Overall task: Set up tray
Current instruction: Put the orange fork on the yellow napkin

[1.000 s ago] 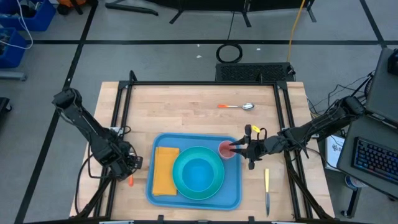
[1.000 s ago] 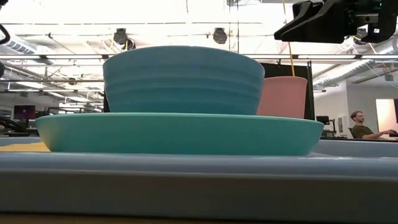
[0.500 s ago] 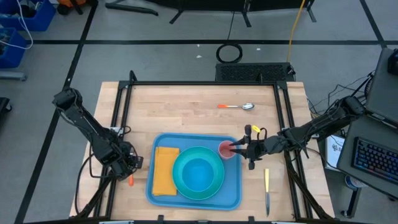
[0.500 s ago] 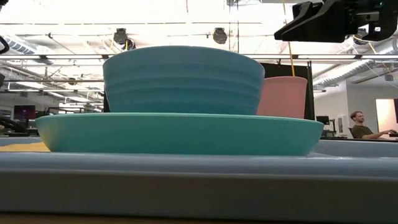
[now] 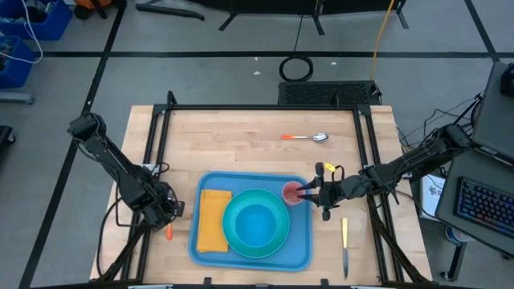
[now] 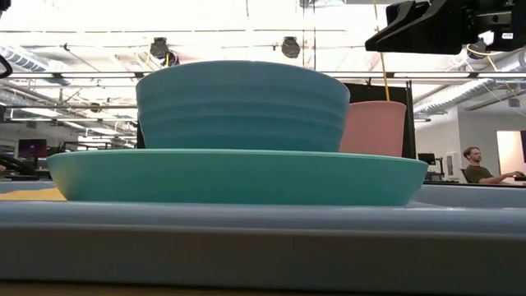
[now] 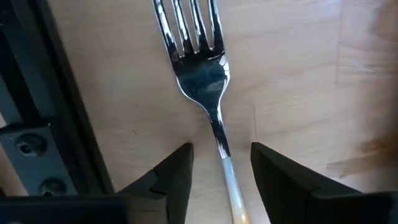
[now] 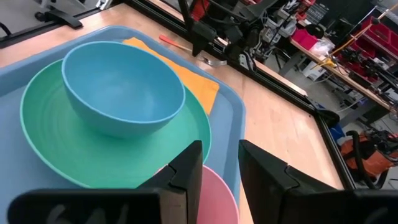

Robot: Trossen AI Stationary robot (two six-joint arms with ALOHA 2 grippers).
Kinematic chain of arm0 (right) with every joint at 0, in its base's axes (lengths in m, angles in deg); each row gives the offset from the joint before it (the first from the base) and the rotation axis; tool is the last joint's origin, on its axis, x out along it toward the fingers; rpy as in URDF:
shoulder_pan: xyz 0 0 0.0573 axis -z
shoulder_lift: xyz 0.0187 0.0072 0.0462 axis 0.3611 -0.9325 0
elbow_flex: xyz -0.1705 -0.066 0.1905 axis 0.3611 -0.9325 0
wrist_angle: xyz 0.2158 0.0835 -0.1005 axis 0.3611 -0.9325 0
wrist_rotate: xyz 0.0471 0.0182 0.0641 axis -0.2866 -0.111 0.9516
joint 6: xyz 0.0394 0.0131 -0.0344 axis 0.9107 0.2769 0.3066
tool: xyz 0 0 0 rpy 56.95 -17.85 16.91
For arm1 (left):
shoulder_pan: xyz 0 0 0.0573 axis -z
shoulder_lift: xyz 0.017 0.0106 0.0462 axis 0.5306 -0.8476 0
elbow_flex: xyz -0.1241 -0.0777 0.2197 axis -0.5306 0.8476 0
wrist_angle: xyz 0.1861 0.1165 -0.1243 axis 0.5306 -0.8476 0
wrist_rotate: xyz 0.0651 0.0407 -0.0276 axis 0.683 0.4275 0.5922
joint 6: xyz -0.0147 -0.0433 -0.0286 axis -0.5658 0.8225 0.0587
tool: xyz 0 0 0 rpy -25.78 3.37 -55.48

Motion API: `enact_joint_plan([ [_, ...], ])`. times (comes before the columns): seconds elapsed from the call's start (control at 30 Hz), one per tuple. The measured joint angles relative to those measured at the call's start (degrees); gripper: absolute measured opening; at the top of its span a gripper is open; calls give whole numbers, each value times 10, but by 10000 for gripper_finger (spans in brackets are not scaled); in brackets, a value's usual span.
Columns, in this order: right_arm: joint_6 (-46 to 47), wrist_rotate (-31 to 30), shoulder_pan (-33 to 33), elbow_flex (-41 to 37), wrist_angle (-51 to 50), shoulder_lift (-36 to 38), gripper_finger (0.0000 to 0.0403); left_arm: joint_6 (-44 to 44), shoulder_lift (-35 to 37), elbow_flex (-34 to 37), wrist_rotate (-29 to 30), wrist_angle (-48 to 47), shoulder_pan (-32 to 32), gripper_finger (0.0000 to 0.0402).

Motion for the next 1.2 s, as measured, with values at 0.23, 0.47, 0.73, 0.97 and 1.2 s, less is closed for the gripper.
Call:
enact_joint_plan([
  [0.23,0,0,0,0,1,0,93,-12,-1,1,2,-5,0,123],
  [0.47,9,-1,0,0,0,0,93,-13,-2,2,0,-12,1,63],
  [0.73,11,-1,0,0,0,0,93,-20,-2,2,2,-16,1,11],
  [0.97,11,-1,0,0,0,0,93,-28,-2,3,6,-16,1,24],
  [1.2,11,-1,0,0,0,0,93,-26,-2,3,9,-16,1,20],
])
